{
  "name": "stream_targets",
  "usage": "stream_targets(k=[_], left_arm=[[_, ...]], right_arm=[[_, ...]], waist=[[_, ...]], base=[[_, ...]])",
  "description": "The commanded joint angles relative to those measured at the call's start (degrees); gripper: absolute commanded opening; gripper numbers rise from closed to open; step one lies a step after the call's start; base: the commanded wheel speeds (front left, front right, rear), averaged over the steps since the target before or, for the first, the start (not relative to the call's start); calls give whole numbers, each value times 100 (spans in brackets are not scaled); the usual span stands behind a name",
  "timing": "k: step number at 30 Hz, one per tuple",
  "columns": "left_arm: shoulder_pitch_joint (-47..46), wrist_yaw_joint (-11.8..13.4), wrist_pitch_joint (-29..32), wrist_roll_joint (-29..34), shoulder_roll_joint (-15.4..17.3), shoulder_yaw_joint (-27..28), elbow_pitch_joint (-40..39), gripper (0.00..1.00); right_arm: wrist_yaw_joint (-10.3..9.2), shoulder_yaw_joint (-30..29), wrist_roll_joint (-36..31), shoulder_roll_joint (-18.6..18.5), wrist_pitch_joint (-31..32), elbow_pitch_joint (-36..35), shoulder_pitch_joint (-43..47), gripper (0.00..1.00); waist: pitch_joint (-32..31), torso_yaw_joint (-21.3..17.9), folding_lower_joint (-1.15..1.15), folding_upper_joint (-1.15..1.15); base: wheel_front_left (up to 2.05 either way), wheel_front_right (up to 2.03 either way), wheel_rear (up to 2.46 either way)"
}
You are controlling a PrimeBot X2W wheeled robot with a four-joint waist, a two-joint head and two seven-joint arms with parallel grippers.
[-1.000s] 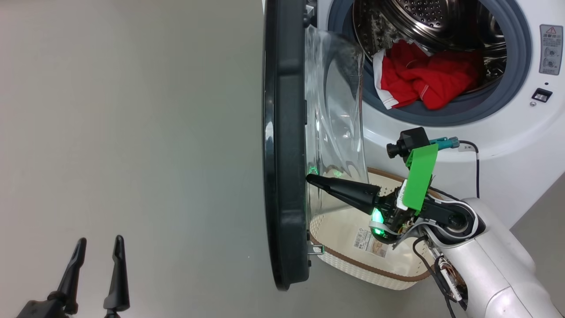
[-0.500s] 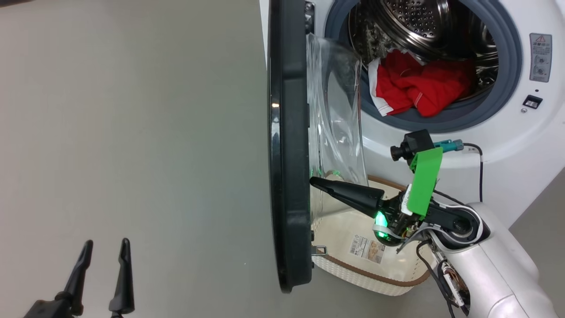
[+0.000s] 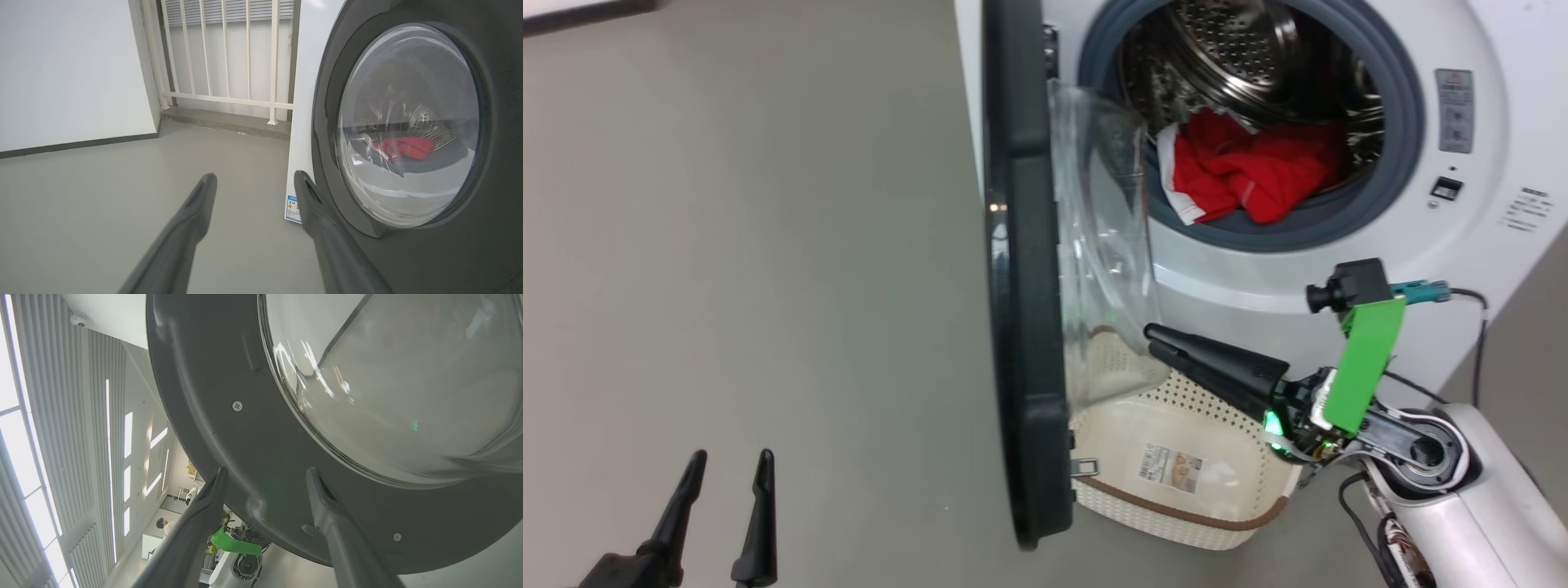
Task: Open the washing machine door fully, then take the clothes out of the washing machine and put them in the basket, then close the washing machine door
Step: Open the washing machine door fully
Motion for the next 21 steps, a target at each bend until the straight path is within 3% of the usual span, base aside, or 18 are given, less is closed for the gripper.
stream_targets(k=[1, 12, 16, 21], left_arm=[[-228, -18, -46, -54, 154, 197, -107, 100], [-235, -18, -46, -55, 165, 238, -122, 100], [-243, -18, -46, -41, 142, 240, -133, 100], [-237, -18, -46, -38, 139, 252, -139, 100]], right_arm=[[10, -15, -131, -59, -106, -290, 35, 100], [10, -265, -1465, -372, -1407, -1404, 438, 100], [10, -234, -2186, -611, -2394, -1770, 595, 100], [10, 233, -3464, -1204, -4017, -1981, 750, 100]], waist=[[-25, -182, 0, 0], [-15, -709, 0, 0], [-12, -777, 0, 0], [-14, -811, 0, 0]], base=[[0, 0, 0], [0, 0, 0], [0, 0, 0], [0, 0, 0]])
